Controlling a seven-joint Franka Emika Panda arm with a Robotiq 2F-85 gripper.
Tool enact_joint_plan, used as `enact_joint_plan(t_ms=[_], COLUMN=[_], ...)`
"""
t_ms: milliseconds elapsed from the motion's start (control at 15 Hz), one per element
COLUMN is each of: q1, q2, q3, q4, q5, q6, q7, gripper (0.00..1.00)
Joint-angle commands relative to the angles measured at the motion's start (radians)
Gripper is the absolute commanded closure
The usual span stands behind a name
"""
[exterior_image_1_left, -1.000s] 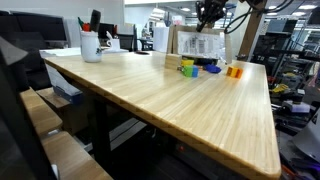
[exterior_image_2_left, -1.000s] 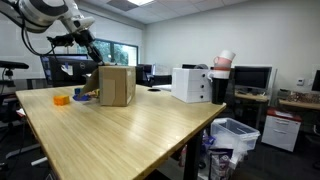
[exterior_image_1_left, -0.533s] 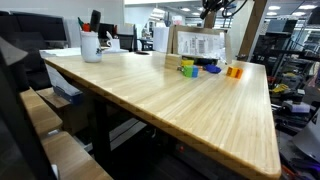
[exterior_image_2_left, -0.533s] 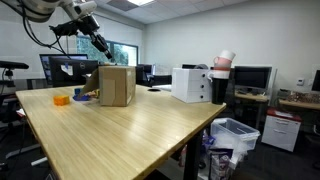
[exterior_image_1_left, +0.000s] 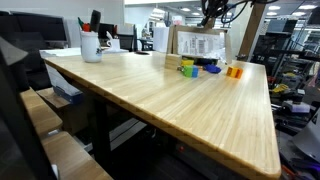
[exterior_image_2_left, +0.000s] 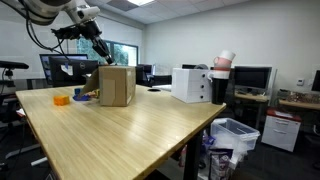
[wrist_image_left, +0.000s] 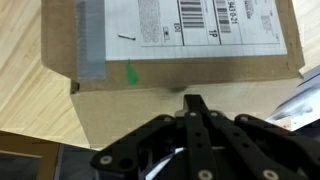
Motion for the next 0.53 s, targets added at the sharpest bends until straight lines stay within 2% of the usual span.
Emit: enact_joint_plan(t_ms=[0,467], q1=[0.020,0.084], q2=[0.025,0.030], q3=[-0.009,-0.041], q4=[0.026,0.060], q5=[0.047,0.157], q6=[-0.061,-0.185], q7=[-0.036,-0.106], gripper=[1.00,1.00])
